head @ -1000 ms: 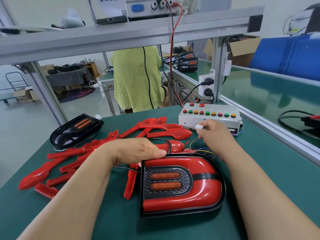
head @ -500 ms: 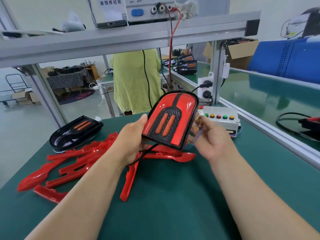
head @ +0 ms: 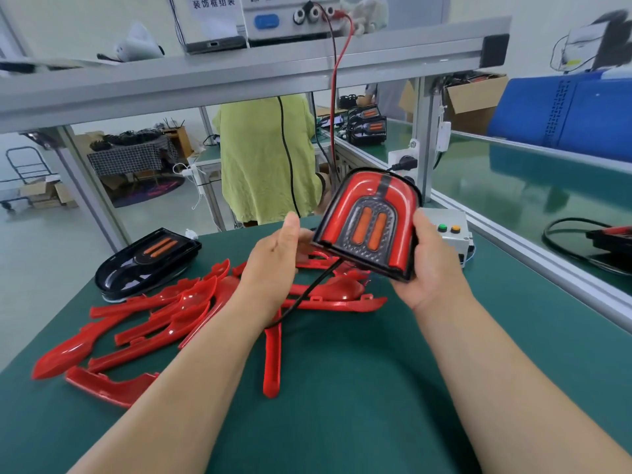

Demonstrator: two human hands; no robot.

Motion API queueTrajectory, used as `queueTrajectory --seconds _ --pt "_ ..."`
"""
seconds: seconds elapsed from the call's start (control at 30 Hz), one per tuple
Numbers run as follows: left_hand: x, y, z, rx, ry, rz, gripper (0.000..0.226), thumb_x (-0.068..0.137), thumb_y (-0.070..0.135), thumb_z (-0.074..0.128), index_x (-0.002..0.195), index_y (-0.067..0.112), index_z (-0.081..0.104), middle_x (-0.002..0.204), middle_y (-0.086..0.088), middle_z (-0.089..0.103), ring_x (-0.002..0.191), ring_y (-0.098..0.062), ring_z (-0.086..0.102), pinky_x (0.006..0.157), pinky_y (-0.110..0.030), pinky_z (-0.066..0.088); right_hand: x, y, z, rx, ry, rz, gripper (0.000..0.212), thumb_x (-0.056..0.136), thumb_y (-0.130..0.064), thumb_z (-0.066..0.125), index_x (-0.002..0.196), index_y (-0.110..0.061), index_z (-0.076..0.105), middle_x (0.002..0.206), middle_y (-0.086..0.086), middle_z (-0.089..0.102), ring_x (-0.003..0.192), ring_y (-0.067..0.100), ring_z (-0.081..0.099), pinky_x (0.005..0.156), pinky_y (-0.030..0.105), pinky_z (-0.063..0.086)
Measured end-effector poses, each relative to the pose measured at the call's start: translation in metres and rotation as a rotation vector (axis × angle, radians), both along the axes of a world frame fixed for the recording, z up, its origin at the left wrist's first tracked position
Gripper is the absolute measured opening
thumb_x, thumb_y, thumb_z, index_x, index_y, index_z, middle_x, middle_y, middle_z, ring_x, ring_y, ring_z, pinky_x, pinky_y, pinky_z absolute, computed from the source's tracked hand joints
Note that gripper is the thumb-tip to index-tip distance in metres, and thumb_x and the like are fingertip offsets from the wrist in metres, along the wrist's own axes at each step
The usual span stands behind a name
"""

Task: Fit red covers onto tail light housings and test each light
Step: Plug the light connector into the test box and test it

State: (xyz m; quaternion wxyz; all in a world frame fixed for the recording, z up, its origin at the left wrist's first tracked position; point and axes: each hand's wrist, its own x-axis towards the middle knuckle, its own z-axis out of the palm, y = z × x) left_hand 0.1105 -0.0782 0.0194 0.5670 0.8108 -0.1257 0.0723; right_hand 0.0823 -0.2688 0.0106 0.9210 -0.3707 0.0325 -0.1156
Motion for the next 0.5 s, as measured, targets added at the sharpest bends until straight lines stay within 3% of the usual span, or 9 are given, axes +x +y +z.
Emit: queueTrajectory --seconds 0.07,0.17,0.23,0.3,0.33,0.4,0.5 --pt "0.001 0.006 -0.001 0.087 0.001 -0.066 0.048 0.101 0.056 0.030 0.095 0.032 0.071 0.092 0.012 0.074 0.086 0.004 0.066 0.079 -0.023 0.044 -0.001 -0.006 0.002 0.100 -0.013 -0.021 0.032 0.098 -0.032 0.057 0.118 -0.010 0.069 0.106 0.011 0.075 0.093 0.024 0.074 0.067 0.036 0.060" --pt "0.003 0.014 -0.006 0.238 0.097 -0.243 0.027 0.096 0.049 0.053 0.103 0.028 0.069 0.088 0.013 0.074 0.081 -0.001 0.068 0.079 -0.023 0.046 0.000 -0.014 0.002 0.209 -0.059 -0.031 0.032 0.102 -0.027 0.052 0.094 -0.011 0.079 0.101 0.011 0.076 0.090 0.023 0.075 0.068 0.037 0.061" --pt "0.003 0.022 -0.005 0.349 0.145 -0.369 0.022 0.088 0.031 0.071 0.109 0.030 0.067 0.079 0.014 0.072 0.072 0.001 0.064 0.071 -0.015 0.046 0.000 -0.017 0.001 0.222 -0.096 -0.030 0.034 0.102 -0.026 0.049 0.093 -0.011 0.079 0.106 0.012 0.075 0.096 0.025 0.074 0.076 0.044 0.062" --pt "0.004 0.028 -0.002 0.392 0.186 -0.393 0.023 0.083 0.016 0.076 0.102 0.029 0.069 0.069 0.012 0.066 0.061 -0.002 0.057 0.057 -0.014 0.043 -0.002 -0.019 0.003 0.231 -0.110 -0.028 0.029 0.102 -0.025 0.048 0.105 -0.011 0.073 0.111 0.012 0.073 0.101 0.027 0.072 0.086 0.048 0.059" --pt "0.004 0.031 0.000 0.403 0.173 -0.358 0.019 0.083 0.012 0.076 0.094 0.027 0.072 0.065 0.013 0.064 0.057 -0.002 0.054 0.053 -0.014 0.041 -0.003 -0.019 0.005 0.247 -0.112 -0.029 0.027 0.102 -0.024 0.048 0.107 -0.010 0.070 0.110 0.012 0.074 0.099 0.026 0.072 0.085 0.047 0.060" --pt "0.008 0.035 0.004 0.484 0.044 -0.213 0.020 0.080 0.008 0.072 0.079 0.028 0.073 0.063 0.012 0.062 0.053 0.000 0.050 0.053 -0.016 0.039 -0.004 -0.021 0.006 0.303 -0.120 -0.016 0.028 0.103 -0.023 0.046 0.102 -0.009 0.070 0.099 0.012 0.076 0.088 0.024 0.075 0.069 0.041 0.062" --pt "0.016 0.048 0.011 0.600 -0.205 0.014 0.020 0.083 0.016 0.072 0.074 0.033 0.070 0.076 0.007 0.058 0.071 -0.007 0.056 0.067 -0.024 0.042 -0.005 -0.026 0.004 0.331 -0.143 0.005 0.049 0.105 -0.021 0.041 0.077 -0.010 0.079 0.080 0.007 0.077 0.070 0.019 0.075 0.050 0.030 0.057"
